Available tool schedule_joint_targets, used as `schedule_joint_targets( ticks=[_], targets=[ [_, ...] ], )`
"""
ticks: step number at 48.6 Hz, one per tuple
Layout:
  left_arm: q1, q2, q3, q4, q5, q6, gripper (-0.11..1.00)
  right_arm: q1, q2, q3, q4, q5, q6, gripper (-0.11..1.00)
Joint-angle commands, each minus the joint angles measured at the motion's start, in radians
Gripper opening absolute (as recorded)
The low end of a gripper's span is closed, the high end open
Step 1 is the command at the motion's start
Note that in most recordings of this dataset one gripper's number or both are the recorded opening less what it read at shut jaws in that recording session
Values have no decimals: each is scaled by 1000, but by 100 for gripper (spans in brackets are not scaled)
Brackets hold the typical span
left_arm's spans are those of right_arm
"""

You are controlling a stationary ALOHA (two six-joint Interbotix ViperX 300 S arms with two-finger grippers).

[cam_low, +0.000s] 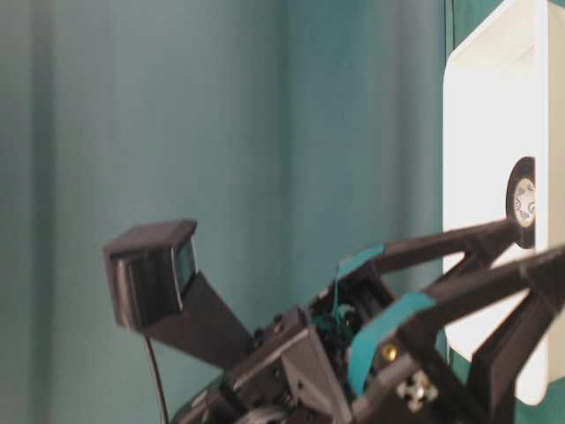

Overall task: Put the tape into the white case with the left arm.
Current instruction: 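Move the left gripper over the blue tape roll and lower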

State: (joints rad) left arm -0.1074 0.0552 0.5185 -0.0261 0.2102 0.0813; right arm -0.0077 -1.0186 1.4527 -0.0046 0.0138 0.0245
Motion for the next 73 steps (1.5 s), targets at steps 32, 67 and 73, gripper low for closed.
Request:
schedule_joint_targets(
  ticks=[32,67,73],
  targets=[
    [-3,138,-129,2,9,-2,90,-2,5,-6,-2,-12,2,-9],
    [-14,265,-202,3,3,0,90,-2,3,20,-2,-64,2,-9],
    [-6,284,-202,3,2,0,90,-2,5,20,-2,-64,2,-9]
  ],
)
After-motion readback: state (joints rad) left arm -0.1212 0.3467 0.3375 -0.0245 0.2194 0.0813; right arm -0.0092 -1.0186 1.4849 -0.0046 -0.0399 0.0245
